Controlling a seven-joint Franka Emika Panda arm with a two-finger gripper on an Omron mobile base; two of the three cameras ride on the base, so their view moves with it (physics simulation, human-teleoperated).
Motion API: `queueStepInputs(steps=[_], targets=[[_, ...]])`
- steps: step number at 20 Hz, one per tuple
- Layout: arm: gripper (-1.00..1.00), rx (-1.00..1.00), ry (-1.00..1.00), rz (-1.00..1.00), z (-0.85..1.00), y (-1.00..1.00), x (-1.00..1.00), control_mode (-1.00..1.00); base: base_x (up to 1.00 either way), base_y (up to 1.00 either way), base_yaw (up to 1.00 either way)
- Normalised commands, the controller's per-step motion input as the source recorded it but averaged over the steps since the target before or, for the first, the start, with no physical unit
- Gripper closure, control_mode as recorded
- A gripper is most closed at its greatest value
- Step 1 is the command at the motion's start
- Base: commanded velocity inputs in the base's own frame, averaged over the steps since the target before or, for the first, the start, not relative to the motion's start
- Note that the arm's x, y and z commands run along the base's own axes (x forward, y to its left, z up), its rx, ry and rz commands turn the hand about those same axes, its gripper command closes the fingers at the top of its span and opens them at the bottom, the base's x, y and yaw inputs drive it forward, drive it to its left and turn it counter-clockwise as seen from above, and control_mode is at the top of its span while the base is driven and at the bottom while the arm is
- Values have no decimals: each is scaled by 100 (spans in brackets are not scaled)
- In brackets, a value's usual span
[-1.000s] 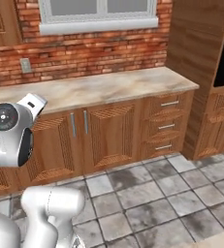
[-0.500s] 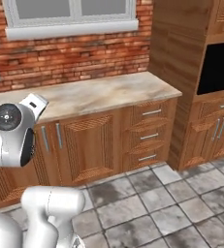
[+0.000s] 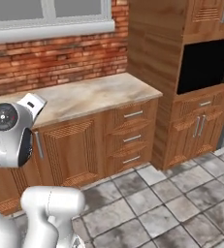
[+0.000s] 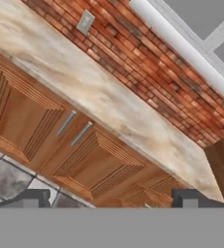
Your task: Take a sugar cube from the saucer and place it inside the coffee. Then, grab milk from the fridge and place it next to the coffee on the counter to sweeten the coffee.
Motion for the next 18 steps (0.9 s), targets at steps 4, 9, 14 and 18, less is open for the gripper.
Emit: queueStepInputs(steps=[4, 9, 14, 18], targets=[[-100, 0, 0, 0, 0, 0, 0, 100, 99, 28, -17], [-100, 0, 0, 0, 0, 0, 0, 100, 99, -11, -44], [-100, 0, 0, 0, 0, 0, 0, 100, 73, -80, -48], [-100, 0, 0, 0, 0, 0, 0, 100, 77, -93, -44]])
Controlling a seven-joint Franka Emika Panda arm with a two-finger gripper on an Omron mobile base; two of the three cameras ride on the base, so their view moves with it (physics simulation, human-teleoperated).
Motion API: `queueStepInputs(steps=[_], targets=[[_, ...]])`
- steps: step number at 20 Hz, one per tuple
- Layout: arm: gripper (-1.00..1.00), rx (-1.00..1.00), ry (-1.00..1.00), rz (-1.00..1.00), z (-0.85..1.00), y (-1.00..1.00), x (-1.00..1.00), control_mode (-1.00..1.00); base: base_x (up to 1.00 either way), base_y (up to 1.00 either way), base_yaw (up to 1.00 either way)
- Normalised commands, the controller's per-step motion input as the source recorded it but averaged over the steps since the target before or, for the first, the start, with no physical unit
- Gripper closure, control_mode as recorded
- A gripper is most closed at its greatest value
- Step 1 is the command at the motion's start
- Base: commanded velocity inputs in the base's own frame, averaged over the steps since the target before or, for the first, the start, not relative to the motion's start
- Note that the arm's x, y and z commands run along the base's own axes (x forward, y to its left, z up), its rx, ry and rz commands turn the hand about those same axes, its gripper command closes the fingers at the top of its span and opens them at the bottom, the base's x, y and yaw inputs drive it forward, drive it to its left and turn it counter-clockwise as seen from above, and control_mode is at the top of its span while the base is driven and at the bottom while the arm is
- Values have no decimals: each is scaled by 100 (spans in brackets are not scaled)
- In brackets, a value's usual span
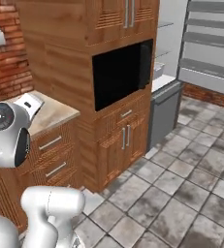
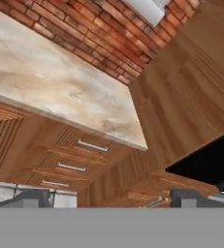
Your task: Take a sugar cube from the saucer and place it inside the coffee. Then, grab milk from the fridge and place it next to the coffee on the counter to sweeten the coffee.
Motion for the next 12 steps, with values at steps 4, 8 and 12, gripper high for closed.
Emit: queueStepInputs(steps=[4, 8, 12], targets=[[-100, 0, 0, 0, 0, 0, 0, 100, 89, -100, -36], [-100, 0, 0, 0, 0, 0, 0, 100, 100, -98, -21], [-100, 0, 0, 0, 0, 0, 0, 100, 100, -82, -9]])
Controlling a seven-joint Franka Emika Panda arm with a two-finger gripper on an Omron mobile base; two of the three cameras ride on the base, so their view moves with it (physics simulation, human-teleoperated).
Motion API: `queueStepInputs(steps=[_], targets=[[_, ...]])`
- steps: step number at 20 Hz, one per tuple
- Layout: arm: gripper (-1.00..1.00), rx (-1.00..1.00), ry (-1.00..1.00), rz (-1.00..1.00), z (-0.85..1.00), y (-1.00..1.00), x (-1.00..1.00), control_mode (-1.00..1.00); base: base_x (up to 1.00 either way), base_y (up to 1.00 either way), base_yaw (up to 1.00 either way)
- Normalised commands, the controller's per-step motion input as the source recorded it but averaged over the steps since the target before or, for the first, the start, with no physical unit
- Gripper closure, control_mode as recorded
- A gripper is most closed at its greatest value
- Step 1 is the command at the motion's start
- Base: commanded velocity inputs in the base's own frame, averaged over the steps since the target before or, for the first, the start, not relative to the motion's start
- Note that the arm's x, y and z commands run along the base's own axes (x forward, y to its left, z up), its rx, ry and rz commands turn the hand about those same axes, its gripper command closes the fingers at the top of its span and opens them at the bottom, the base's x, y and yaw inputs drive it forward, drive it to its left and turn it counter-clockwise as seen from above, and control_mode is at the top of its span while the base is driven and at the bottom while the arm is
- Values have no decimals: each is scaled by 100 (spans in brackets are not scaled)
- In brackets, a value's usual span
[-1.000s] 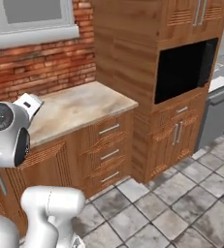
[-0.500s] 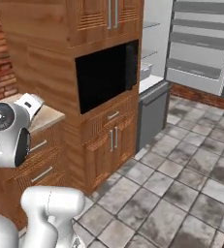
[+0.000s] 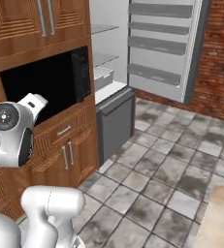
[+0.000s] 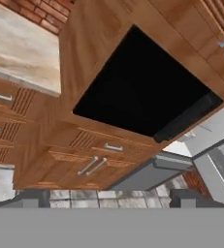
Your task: Take a sugar cube from the saucer and place it inside the coffee. Then, grab milk from the fridge and place it next to the coffee on the counter to sweeten the coffee.
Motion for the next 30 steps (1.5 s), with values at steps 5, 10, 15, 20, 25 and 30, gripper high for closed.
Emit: queueStepInputs(steps=[5, 10, 15, 20, 25, 30], targets=[[-100, 0, 0, 0, 0, 0, 0, 100, 100, -74, -3], [-100, 0, 0, 0, 0, 0, 0, 100, 100, -67, -2], [-100, 0, 0, 0, 0, 0, 0, 100, 100, -50, -1], [-100, 0, 0, 0, 0, 0, 0, 100, 100, -36, 25], [-100, 0, 0, 0, 0, 0, 0, 100, 100, -34, 59], [-100, 0, 0, 0, 0, 0, 0, 100, 98, -38, 68]])
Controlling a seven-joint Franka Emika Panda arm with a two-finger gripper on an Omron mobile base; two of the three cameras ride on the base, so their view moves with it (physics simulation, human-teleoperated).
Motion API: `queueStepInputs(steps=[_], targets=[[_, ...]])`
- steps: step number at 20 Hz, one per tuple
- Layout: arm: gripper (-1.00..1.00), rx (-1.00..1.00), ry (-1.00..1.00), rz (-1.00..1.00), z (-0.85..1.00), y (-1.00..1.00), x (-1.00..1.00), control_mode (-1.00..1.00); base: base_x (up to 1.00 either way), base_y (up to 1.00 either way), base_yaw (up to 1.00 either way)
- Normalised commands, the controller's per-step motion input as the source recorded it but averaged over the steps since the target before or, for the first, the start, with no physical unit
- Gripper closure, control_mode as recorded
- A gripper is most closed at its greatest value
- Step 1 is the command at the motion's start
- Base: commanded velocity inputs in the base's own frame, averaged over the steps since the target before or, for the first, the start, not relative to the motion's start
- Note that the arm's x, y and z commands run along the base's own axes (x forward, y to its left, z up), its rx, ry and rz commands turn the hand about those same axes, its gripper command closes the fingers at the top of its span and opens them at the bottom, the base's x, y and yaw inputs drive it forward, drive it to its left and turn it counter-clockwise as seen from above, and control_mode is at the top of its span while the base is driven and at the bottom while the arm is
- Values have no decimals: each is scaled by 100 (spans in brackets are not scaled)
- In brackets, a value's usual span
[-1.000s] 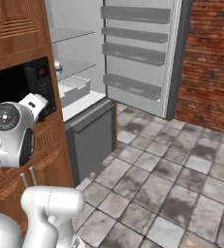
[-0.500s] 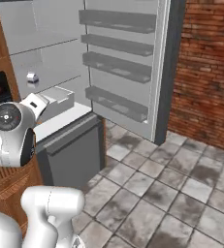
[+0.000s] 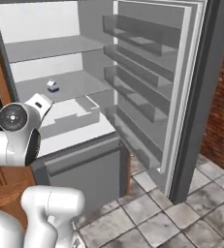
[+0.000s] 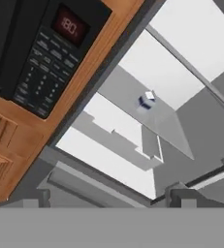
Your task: Take a sugar cube from the saucer and place it inside the coffee. Then, grab milk from the fridge and place it next to the coffee on the counter to sweeten the coffee.
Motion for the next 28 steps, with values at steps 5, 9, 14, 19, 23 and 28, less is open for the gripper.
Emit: queueStepInputs(steps=[5, 9, 14, 19, 23, 28], targets=[[-100, 0, 0, 0, 0, 0, 0, 100, 74, -29, 63], [-100, 0, 0, 0, 0, 0, 0, 100, 46, -3, 54], [-100, 0, 0, 0, 0, 0, 0, 100, 2, -2, 6], [-100, 0, 0, 0, 0, 0, 0, 100, 45, -5, 0], [-100, 0, 0, 0, 0, 0, 0, 100, 71, -7, 0], [-100, 0, 0, 0, 0, 0, 0, 100, 47, -49, 15]])
